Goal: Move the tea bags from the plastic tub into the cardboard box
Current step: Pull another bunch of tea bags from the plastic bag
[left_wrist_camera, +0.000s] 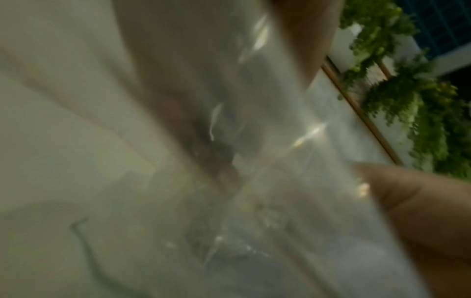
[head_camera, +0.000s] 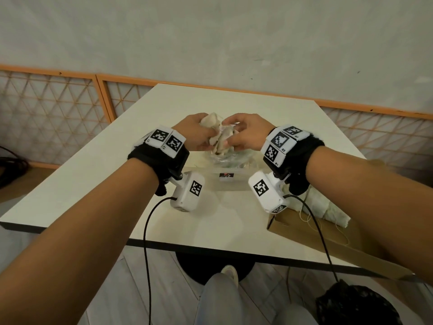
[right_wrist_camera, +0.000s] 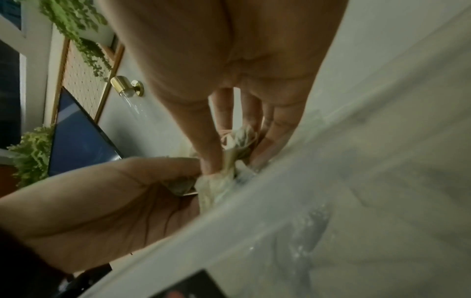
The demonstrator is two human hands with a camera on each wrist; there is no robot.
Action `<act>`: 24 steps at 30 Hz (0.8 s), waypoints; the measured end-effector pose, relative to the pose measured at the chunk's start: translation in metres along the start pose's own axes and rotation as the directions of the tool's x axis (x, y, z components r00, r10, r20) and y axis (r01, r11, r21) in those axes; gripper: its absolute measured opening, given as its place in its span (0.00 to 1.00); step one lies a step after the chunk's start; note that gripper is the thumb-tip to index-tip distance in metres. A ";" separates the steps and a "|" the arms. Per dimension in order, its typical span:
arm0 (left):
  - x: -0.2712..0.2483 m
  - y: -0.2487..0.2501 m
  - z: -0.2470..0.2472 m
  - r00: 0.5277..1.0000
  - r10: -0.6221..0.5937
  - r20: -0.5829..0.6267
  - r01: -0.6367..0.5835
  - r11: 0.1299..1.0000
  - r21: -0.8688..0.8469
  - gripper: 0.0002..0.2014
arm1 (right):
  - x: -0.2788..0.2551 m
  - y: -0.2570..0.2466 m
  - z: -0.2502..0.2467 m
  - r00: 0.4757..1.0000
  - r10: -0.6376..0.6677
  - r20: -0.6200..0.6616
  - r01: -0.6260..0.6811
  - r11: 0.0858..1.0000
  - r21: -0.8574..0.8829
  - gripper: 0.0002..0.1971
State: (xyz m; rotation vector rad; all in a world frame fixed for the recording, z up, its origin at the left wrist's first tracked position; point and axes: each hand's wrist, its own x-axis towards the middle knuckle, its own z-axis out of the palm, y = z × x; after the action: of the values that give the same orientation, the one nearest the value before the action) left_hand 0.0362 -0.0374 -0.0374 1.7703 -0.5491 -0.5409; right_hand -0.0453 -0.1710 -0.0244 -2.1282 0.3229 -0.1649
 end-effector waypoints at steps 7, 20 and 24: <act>0.011 -0.005 -0.008 0.998 -0.055 -0.022 0.054 0.998 -0.043 0.11 | 0.007 0.004 -0.007 0.978 -0.012 -0.207 0.020 0.999 0.037 0.13; 0.005 0.006 0.012 0.980 0.152 0.127 -0.157 0.987 0.030 0.08 | 0.005 -0.012 -0.005 0.975 0.020 -0.220 0.038 0.966 0.256 0.24; 0.007 0.007 0.005 0.999 0.049 0.024 -0.040 0.953 -0.299 0.06 | 0.003 -0.006 -0.004 0.971 -0.023 -0.236 0.044 0.995 0.084 0.27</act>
State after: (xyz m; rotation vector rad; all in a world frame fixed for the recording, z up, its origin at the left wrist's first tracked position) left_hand 0.0375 -0.0473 -0.0322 1.4608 -0.4989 -0.5887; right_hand -0.0423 -0.1724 -0.0172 -2.0291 0.4099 -0.4456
